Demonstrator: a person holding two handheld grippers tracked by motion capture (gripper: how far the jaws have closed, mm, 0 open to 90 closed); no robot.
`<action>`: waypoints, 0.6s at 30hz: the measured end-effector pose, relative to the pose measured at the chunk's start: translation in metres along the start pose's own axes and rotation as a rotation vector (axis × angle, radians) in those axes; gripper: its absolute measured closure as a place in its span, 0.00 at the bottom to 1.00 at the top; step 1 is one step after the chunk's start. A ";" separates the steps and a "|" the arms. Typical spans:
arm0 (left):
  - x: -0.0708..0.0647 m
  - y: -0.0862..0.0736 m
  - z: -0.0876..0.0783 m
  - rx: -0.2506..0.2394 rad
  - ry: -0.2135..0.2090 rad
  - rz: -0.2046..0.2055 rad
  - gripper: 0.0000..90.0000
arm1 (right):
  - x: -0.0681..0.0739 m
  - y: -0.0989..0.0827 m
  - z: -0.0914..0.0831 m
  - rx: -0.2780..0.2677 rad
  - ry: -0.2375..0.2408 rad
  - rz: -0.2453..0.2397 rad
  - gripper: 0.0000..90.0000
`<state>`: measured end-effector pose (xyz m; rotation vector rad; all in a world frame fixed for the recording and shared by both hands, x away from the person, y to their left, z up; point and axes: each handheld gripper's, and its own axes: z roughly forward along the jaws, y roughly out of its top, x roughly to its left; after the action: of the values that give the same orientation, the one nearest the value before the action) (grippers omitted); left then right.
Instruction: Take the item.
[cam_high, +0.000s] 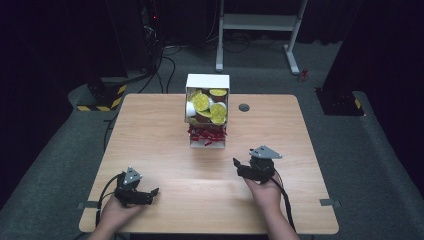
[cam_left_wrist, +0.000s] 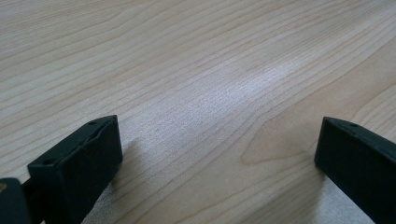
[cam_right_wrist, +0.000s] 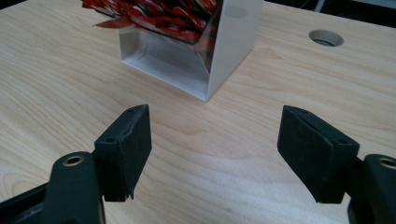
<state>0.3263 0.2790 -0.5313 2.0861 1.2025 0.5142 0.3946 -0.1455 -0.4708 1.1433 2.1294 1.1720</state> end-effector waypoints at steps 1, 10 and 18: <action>0.000 0.000 0.000 0.000 0.001 0.000 0.01 | 0.001 0.001 0.001 -0.002 0.004 0.000 0.30; 0.001 0.000 0.000 -0.010 0.021 -0.018 0.05 | 0.002 0.024 0.016 -0.044 -0.003 -0.049 0.33; 0.001 -0.001 -0.002 -0.026 0.026 -0.031 0.11 | 0.000 0.033 0.032 -0.036 0.008 -0.048 0.33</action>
<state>0.3248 0.2811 -0.5305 2.0414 1.2352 0.5411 0.4316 -0.1206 -0.4597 1.0673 2.1208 1.1904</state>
